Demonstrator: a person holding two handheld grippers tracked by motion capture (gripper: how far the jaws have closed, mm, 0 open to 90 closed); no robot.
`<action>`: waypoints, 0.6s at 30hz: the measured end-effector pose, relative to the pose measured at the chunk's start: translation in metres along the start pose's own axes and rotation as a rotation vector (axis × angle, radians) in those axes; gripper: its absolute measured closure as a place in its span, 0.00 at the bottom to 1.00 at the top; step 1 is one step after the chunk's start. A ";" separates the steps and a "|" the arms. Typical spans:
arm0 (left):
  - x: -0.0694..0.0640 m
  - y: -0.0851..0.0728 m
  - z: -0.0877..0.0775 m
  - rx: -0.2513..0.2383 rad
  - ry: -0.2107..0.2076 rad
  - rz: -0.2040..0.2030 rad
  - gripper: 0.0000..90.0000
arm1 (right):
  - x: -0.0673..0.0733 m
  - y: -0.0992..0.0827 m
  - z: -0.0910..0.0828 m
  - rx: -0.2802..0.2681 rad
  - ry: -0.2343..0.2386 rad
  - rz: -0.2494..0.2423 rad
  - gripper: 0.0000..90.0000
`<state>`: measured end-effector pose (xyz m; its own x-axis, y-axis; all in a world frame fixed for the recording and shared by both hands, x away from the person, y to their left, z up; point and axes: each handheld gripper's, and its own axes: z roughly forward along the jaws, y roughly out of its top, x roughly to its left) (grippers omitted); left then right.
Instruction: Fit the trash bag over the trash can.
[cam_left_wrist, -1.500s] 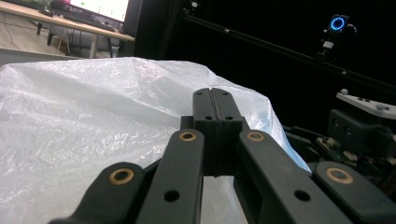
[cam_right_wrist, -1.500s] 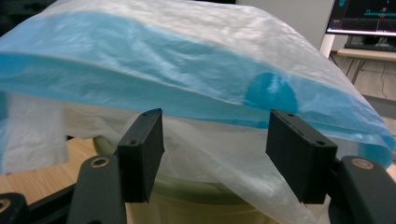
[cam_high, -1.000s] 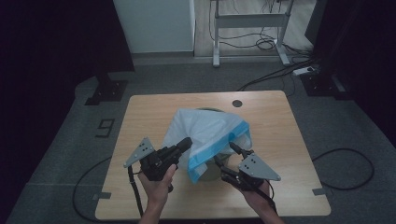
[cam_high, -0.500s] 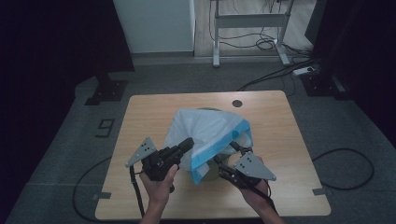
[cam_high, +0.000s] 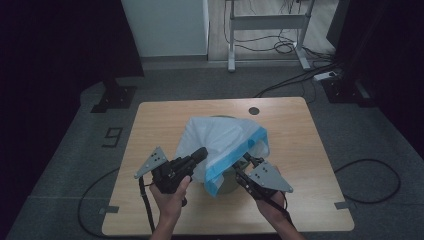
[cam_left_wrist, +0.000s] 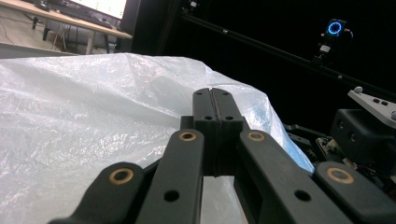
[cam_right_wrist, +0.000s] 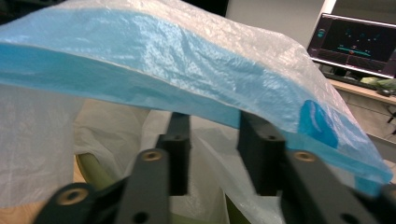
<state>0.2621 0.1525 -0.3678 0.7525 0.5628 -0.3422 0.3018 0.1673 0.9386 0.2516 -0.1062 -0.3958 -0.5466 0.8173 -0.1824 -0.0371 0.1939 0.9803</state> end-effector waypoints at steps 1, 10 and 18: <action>0.000 0.000 0.000 0.000 0.000 -0.001 1.00 | -0.001 0.000 0.000 -0.002 0.004 0.003 0.76; 0.000 0.000 0.002 0.002 0.001 -0.006 1.00 | -0.005 -0.001 -0.002 -0.014 0.029 0.005 0.95; 0.002 0.002 -0.001 -0.011 0.010 -0.012 1.00 | -0.011 -0.003 -0.005 -0.016 0.057 0.012 0.99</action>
<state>0.2637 0.1544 -0.3666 0.7431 0.5683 -0.3533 0.3042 0.1835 0.9348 0.2536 -0.1183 -0.3960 -0.5941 0.7870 -0.1664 -0.0432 0.1754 0.9836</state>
